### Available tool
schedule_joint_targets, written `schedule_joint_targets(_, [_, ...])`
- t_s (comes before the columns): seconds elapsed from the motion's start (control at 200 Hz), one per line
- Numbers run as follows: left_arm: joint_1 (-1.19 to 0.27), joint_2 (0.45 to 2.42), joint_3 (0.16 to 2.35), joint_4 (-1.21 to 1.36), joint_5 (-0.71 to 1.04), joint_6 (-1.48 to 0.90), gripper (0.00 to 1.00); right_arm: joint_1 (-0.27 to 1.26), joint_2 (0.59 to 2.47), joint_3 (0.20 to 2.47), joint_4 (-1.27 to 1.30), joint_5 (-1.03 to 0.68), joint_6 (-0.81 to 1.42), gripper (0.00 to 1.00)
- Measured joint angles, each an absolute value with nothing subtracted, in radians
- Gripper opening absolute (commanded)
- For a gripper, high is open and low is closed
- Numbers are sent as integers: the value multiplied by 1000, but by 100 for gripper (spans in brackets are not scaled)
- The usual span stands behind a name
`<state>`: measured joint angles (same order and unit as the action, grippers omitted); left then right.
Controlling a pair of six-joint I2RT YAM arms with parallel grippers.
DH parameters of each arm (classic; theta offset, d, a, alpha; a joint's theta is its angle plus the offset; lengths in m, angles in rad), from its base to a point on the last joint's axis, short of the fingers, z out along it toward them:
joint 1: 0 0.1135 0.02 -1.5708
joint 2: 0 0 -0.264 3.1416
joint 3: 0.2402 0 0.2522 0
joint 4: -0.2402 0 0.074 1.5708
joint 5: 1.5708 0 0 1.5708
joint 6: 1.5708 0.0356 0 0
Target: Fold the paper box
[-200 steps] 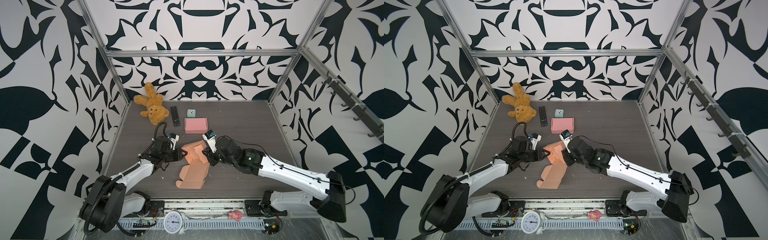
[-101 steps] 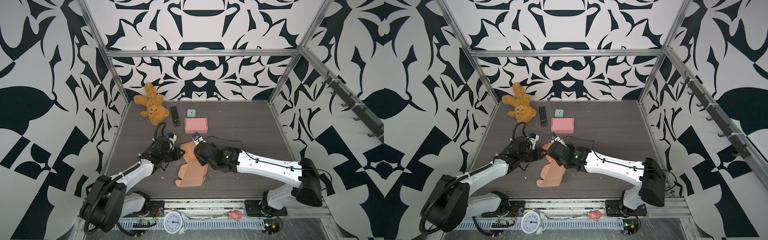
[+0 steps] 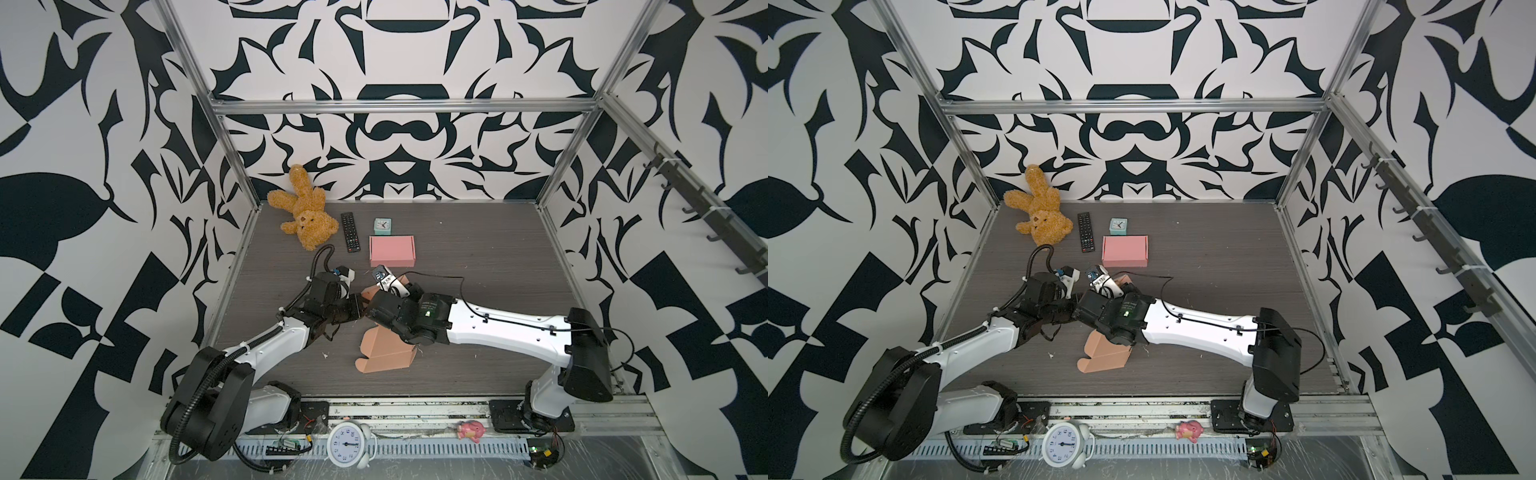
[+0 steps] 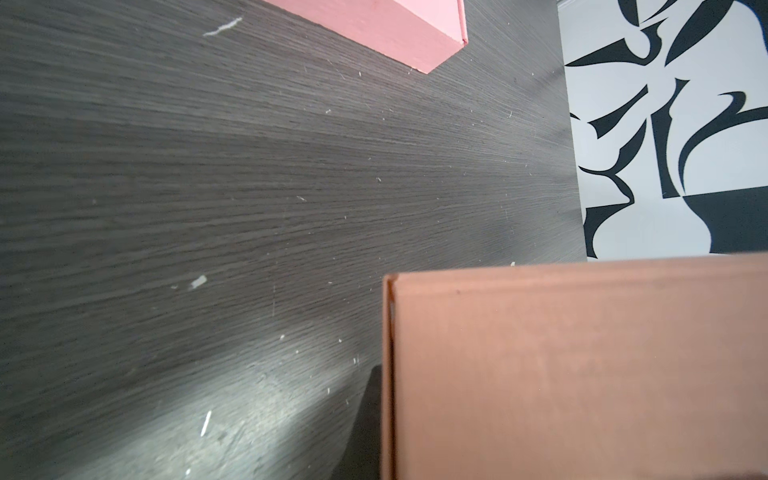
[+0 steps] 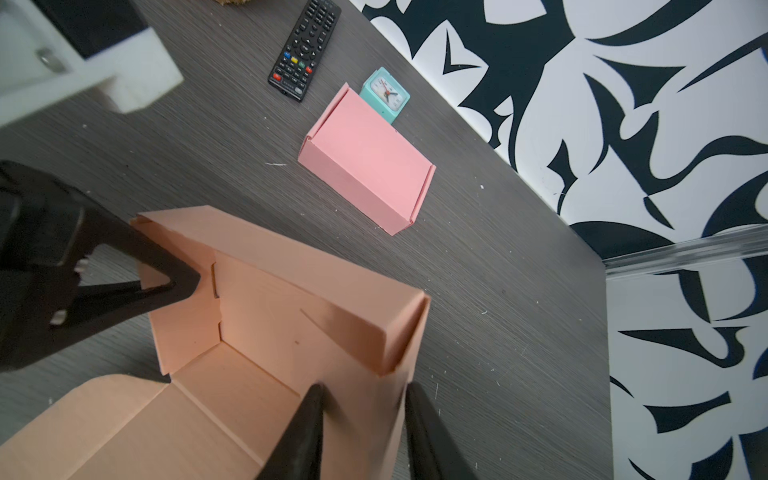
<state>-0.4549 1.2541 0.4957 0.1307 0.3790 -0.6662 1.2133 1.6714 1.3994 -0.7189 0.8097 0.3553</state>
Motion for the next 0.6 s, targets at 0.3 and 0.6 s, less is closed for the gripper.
schedule_joint_targets(0.3, [-458, 1254, 496, 146, 389, -682, 7, 1213, 1713, 1413, -759, 870, 368, 40])
schedule_joint_targets(0.6, [-458, 1254, 496, 146, 393, -688, 7, 1213, 1734, 1427, -773, 912, 385, 31])
